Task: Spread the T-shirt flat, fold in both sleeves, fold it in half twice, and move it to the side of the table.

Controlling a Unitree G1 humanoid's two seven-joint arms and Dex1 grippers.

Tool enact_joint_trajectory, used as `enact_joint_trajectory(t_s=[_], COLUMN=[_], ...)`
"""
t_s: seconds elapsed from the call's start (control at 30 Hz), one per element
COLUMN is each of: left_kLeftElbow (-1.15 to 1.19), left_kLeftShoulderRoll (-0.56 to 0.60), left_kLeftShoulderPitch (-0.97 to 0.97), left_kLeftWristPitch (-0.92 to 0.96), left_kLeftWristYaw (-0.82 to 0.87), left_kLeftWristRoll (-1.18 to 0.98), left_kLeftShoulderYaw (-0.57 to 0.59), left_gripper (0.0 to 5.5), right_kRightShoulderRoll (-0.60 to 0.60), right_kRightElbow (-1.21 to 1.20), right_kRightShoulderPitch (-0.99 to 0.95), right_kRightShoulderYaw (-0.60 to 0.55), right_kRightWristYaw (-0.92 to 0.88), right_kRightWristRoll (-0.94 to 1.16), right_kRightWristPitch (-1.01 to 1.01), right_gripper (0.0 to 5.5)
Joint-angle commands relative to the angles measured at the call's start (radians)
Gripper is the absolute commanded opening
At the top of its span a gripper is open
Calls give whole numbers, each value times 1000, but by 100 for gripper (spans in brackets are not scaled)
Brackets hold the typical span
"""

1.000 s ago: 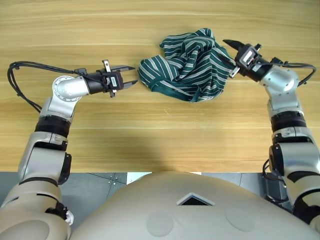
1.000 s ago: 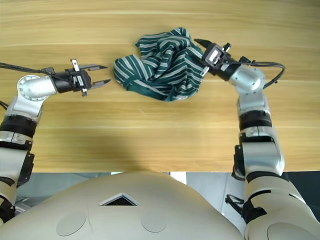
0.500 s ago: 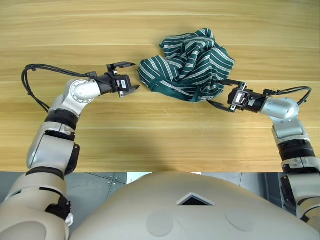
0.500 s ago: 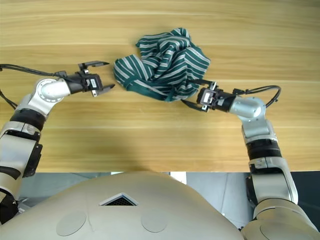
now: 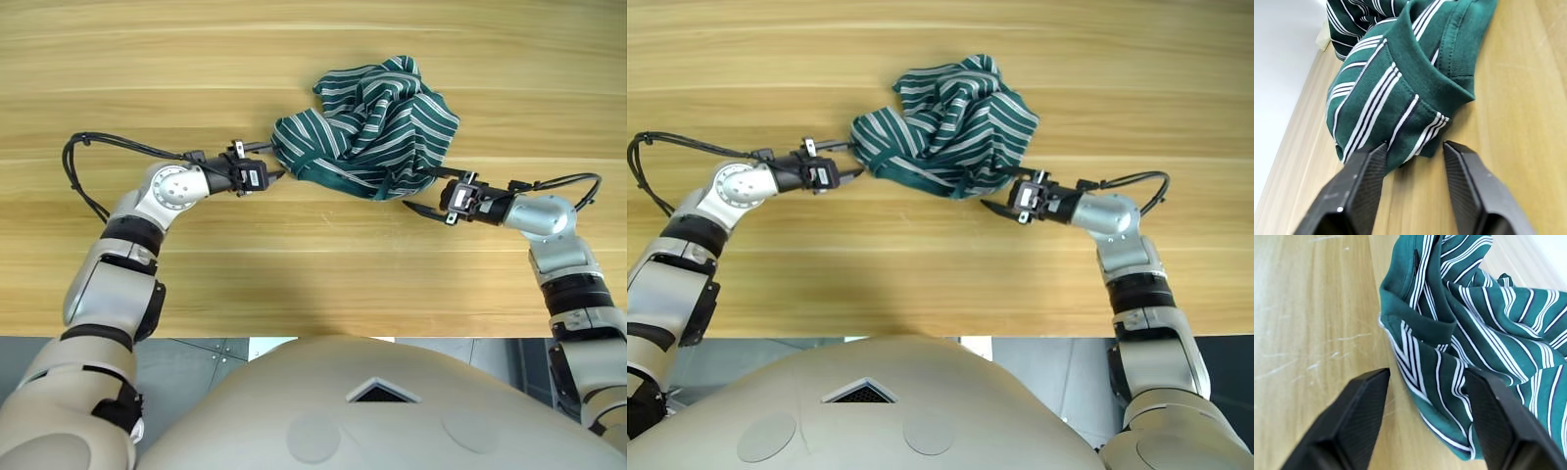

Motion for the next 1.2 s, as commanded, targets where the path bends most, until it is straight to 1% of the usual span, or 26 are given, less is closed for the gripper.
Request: enact_joint_trajectory(t_s=[0.03, 0.07, 0.1, 0.2, 0.33, 0.4, 0.63, 0.77, 0.83, 0.93, 1.03, 1.2], left_kLeftElbow=[34, 43, 53, 72, 79, 82, 82, 73, 43, -41, -104, -149], left_kLeftShoulderRoll=[-3, -4, -6, -12, -23, -28, -43, -43, -36, -3, 38, 107], left_kLeftShoulderPitch=[-21, -29, -38, -54, -60, -66, -64, -61, -61, -114, -232, -440], left_kLeftWristPitch=[14, 21, 28, 32, 10, 5, -23, -54, -84, -92, -59, -12], left_kLeftWristYaw=[14, 33, 53, 98, 124, 136, 126, 93, 33, -54, -48, 4], left_kLeftWristRoll=[23, 32, 43, 67, 63, 61, 44, 7, -74, -253, -347, -353], left_kLeftShoulderYaw=[-6, -6, -7, -12, -7, -5, -1, 16, 48, 144, 246, 342], left_gripper=[142, 138, 113, 74, 7, 0, 0, 0, 0, 0, 0, 0], right_kRightShoulderRoll=[-1, 1, 1, 3, 7, 9, 14, 11, -1, -13, -33, -92], right_kRightElbow=[29, 37, 45, 60, 67, 74, 86, 92, 98, 112, 153, 190], right_kRightShoulderPitch=[-28, -31, -34, -40, -49, -54, -68, -86, -108, -199, -335, -562], right_kRightShoulderYaw=[13, 16, 18, 19, 21, 22, 21, -10, -41, -118, -195, -320], right_kRightWristYaw=[-9, -13, -17, -23, -29, -33, -41, -56, -76, -148, -245, -359], right_kRightWristRoll=[-32, -39, -46, -54, -56, -57, -53, -26, -9, 15, 18, 57], right_kRightWristPitch=[10, 11, 12, 9, 7, 5, -4, -16, -26, -32, -36, -31], right_gripper=[191, 183, 157, 111, 38, 3, 1, 1, 1, 1, 1, 1])
